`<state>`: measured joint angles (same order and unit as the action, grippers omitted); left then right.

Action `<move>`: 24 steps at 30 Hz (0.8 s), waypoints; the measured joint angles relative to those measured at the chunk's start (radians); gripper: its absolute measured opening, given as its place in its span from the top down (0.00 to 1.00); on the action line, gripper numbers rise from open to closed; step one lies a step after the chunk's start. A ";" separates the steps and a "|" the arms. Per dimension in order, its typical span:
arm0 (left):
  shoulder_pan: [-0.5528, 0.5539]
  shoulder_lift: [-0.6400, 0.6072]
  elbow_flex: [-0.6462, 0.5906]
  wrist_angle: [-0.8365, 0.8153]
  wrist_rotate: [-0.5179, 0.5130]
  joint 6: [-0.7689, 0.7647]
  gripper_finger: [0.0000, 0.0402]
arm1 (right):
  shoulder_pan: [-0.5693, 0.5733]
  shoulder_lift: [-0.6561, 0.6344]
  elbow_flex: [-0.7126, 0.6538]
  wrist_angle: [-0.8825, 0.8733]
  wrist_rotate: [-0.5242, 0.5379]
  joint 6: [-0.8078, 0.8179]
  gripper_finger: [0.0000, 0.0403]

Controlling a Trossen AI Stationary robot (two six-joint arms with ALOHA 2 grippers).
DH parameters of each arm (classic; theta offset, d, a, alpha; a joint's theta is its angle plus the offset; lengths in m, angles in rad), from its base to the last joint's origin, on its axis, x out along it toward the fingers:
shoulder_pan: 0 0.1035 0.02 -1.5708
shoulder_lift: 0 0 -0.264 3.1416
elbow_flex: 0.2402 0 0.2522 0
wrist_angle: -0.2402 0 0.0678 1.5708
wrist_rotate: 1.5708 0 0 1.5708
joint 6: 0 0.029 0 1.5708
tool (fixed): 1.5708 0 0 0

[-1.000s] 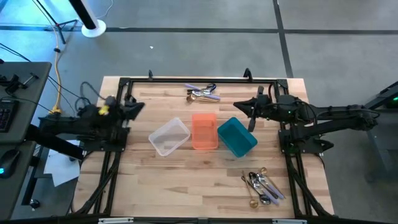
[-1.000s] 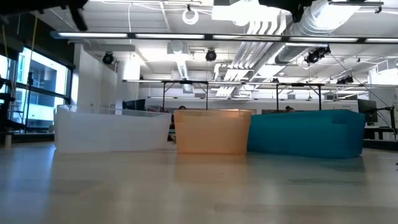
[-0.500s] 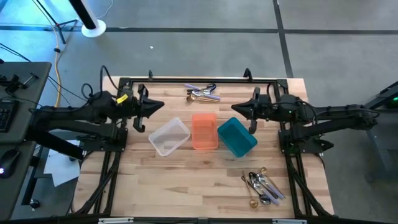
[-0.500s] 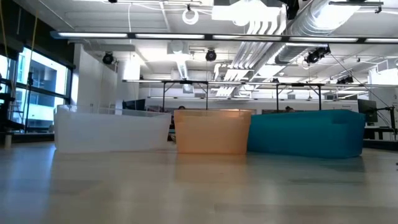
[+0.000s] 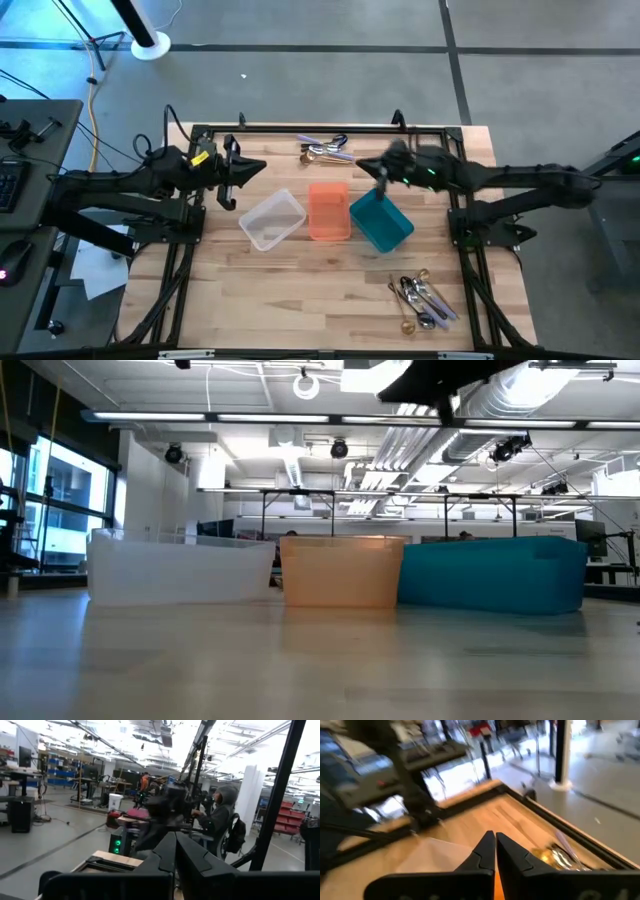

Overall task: Sort silverware by color (type)
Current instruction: Put the purple spoon into the white bin

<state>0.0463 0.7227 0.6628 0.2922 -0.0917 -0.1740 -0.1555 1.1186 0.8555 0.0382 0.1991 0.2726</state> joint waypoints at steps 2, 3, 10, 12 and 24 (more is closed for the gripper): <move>0.000 -0.001 0.000 0.003 -0.001 -0.005 1.00 | -0.072 0.088 0.086 -0.104 -0.037 0.016 1.00; 0.000 -0.001 0.000 0.002 -0.002 -0.005 1.00 | -0.110 0.136 0.131 -0.165 -0.055 0.027 1.00; 0.000 -0.001 0.000 -0.002 -0.010 -0.007 1.00 | -0.329 0.444 0.359 -0.431 -0.146 0.038 0.99; 0.000 -0.001 0.000 -0.002 -0.010 -0.008 1.00 | -0.372 0.521 0.389 -0.464 -0.200 0.042 0.96; 0.000 -0.001 -0.001 -0.002 -0.010 -0.016 1.00 | -0.430 0.823 0.465 -0.498 -0.281 0.079 0.58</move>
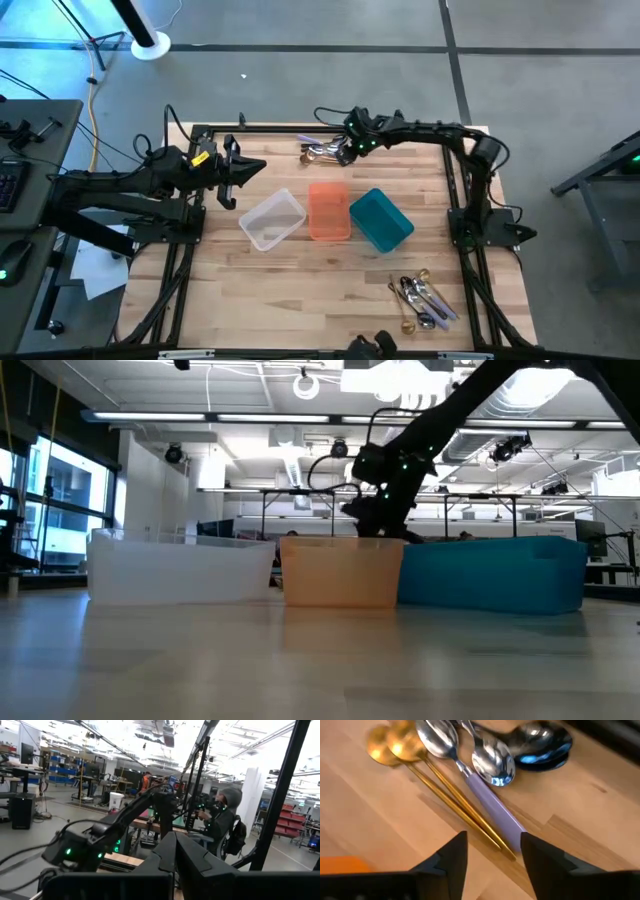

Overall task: Sort silverware by color (type)
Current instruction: Put the purple spoon into the white bin

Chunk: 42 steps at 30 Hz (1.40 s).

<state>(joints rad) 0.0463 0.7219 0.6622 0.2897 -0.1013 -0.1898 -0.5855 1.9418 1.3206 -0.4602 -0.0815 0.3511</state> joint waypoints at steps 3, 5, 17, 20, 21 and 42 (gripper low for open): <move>0.000 0.000 0.000 0.000 0.000 0.000 1.00 | 0.009 0.034 0.024 0.000 0.056 0.007 0.55; 0.000 0.000 0.000 0.001 0.000 -0.002 1.00 | 0.011 0.053 0.036 -0.002 0.079 0.008 0.55; 0.000 0.000 -0.001 0.006 -0.018 -0.045 1.00 | 0.008 0.112 0.047 -0.013 0.095 -0.038 0.55; 0.000 0.000 -0.001 0.007 -0.031 -0.045 1.00 | 0.014 0.122 0.049 -0.009 0.091 -0.047 0.55; 0.000 0.000 -0.001 0.007 -0.031 -0.045 1.00 | 0.016 0.125 0.050 -0.007 0.096 -0.055 0.55; 0.000 0.000 -0.001 0.007 -0.032 -0.047 1.00 | 0.012 0.114 0.048 -0.050 0.074 -0.069 0.94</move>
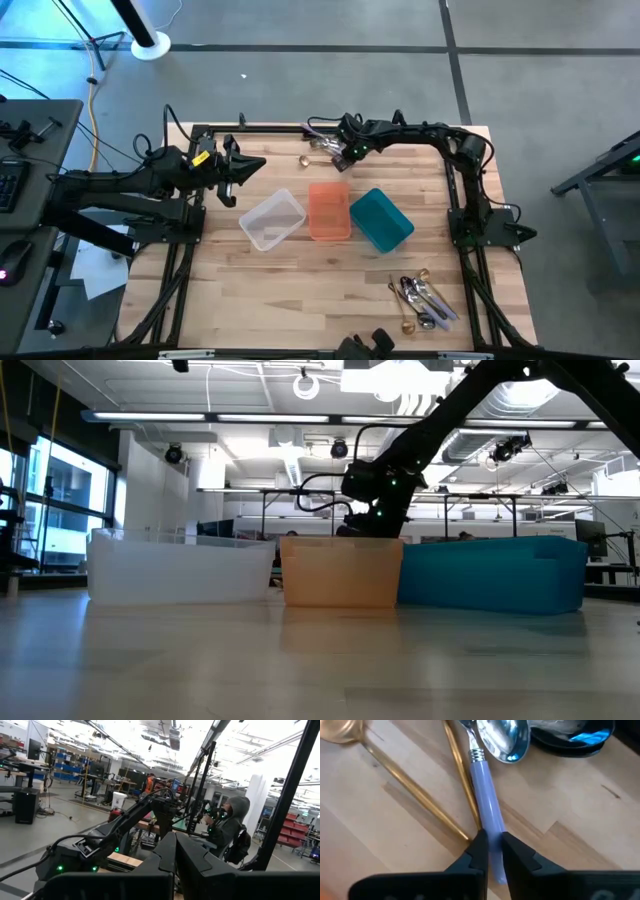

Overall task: Sort silverware by color (type)
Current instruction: Put the purple spoon into the white bin

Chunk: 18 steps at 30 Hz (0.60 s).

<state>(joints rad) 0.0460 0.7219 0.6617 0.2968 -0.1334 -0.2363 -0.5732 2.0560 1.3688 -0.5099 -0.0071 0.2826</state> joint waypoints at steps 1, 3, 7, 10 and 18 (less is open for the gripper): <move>0.000 0.000 0.000 0.000 0.000 0.000 1.00 | 0.000 -0.003 -0.001 -0.005 -0.009 0.001 0.94; 0.000 0.000 0.000 0.000 0.000 0.000 1.00 | -0.001 -0.013 -0.002 -0.008 -0.018 -0.001 0.94; 0.000 0.000 0.000 -0.001 -0.001 0.000 1.00 | -0.001 -0.024 -0.004 -0.047 -0.029 -0.005 0.95; 0.000 0.000 0.000 -0.001 0.000 0.000 1.00 | 0.002 -0.028 -0.004 -0.078 -0.043 -0.027 0.95; 0.000 0.000 0.000 -0.001 -0.001 -0.024 1.00 | 0.029 -0.043 -0.004 -0.158 -0.065 -0.085 0.96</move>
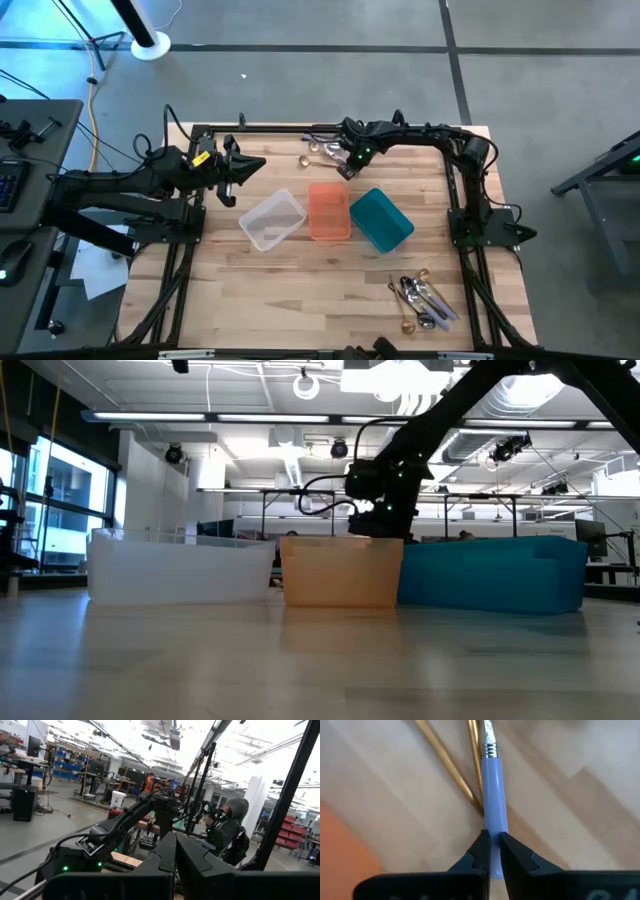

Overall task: Sort silverware by color (type)
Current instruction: Put the purple spoon into the white bin

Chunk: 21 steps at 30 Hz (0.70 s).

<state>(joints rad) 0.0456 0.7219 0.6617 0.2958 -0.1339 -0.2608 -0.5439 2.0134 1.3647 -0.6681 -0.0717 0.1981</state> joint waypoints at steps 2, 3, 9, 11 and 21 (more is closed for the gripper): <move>0.000 0.000 0.000 0.000 0.000 -0.007 1.00 | 0.004 -0.008 -0.002 -0.020 0.007 -0.016 0.96; 0.000 0.000 0.000 0.000 0.000 -0.008 1.00 | 0.004 -0.014 -0.002 -0.030 0.008 -0.024 0.96; 0.000 0.000 0.000 0.000 0.000 -0.009 1.00 | 0.003 -0.048 -0.003 -0.113 0.060 -0.109 0.96; 0.000 0.000 0.000 -0.001 0.000 -0.009 1.00 | 0.002 -0.048 -0.003 -0.154 0.084 -0.171 0.96; 0.000 0.000 0.000 -0.001 0.000 -0.009 1.00 | 0.003 -0.093 0.001 -0.148 0.076 -0.173 0.96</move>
<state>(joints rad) 0.0456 0.7216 0.6617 0.2951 -0.1337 -0.2699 -0.5411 1.9206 1.3653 -0.8158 0.0041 0.0248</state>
